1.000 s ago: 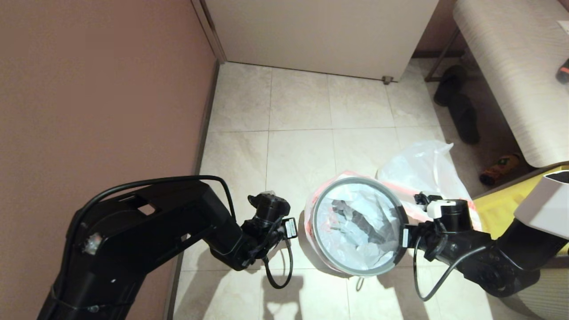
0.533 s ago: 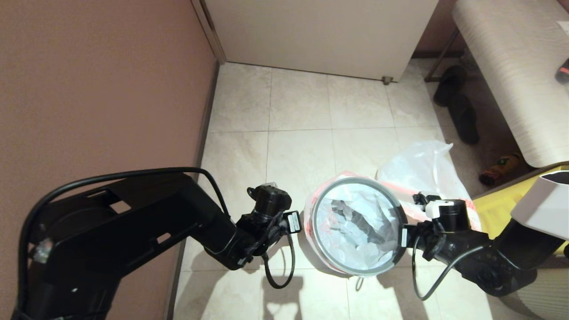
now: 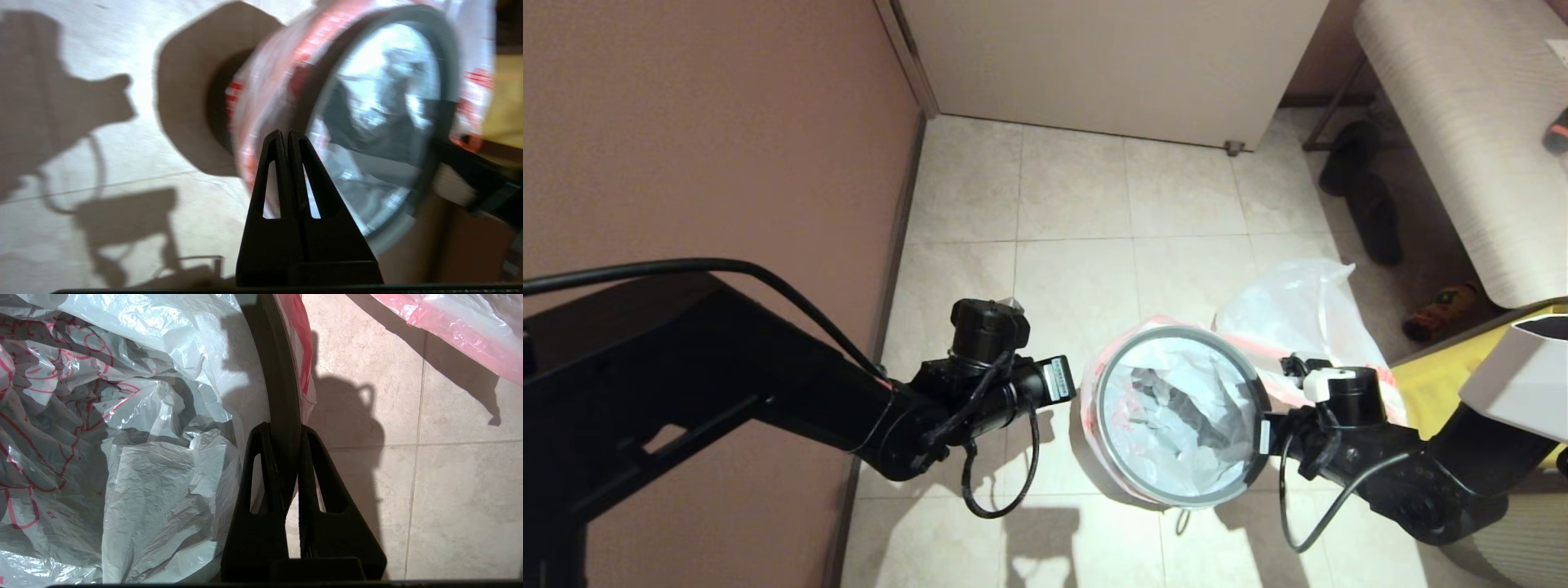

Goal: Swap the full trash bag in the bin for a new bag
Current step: Place the trash can ring on the trash can

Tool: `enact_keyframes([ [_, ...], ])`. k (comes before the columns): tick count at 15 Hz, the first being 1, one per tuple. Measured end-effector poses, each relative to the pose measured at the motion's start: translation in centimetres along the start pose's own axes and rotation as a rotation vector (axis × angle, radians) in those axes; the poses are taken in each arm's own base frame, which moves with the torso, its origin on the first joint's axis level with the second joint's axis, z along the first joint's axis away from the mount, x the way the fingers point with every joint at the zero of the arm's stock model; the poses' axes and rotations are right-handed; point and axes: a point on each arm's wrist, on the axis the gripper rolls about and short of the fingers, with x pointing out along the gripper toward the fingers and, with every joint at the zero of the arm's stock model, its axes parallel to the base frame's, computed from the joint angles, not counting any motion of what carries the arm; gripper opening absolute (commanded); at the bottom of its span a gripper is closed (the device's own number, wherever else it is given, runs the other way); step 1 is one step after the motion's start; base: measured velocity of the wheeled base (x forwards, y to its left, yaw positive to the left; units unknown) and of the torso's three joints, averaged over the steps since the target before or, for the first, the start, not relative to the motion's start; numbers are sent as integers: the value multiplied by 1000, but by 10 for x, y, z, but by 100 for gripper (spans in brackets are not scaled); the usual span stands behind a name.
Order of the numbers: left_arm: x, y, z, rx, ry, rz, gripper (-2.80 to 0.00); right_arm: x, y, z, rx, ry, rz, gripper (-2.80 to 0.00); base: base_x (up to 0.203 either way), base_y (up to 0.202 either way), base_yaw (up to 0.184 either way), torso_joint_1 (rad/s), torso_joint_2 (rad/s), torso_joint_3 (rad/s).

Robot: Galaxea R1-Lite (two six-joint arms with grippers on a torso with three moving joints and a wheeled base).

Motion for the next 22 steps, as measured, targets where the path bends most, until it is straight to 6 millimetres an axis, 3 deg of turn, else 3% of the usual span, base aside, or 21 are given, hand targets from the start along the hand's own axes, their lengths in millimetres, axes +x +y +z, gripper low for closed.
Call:
enact_keyframes([
  [4, -8, 8, 5, -84, 133, -220, -280, 0, 1, 2, 4, -25, 6, -280, 0, 0, 0, 0, 0, 0],
  [8, 3, 14, -4, -104, 220, -302, -280, 1, 2, 6, 14, -99, -23, -280, 0, 0, 0, 0, 0, 0],
  [9, 5, 15, -5, -103, 226, -304, -280, 1, 2, 5, 13, -100, -28, 0, 0, 0, 0, 0, 0, 0],
  [15, 20, 22, -18, -68, 239, -299, -280, -6, 1, 10, 8, -154, -37, 0, 0, 0, 0, 0, 0, 0],
  [21, 32, 25, -25, -52, 234, -324, -280, -56, -6, 37, 49, -244, 4, 0, 0, 0, 0, 0, 0, 0],
  [22, 34, 24, -25, -52, 234, -328, -280, -64, -8, 43, 100, -257, 60, -100, 0, 0, 0, 0, 0, 0],
])
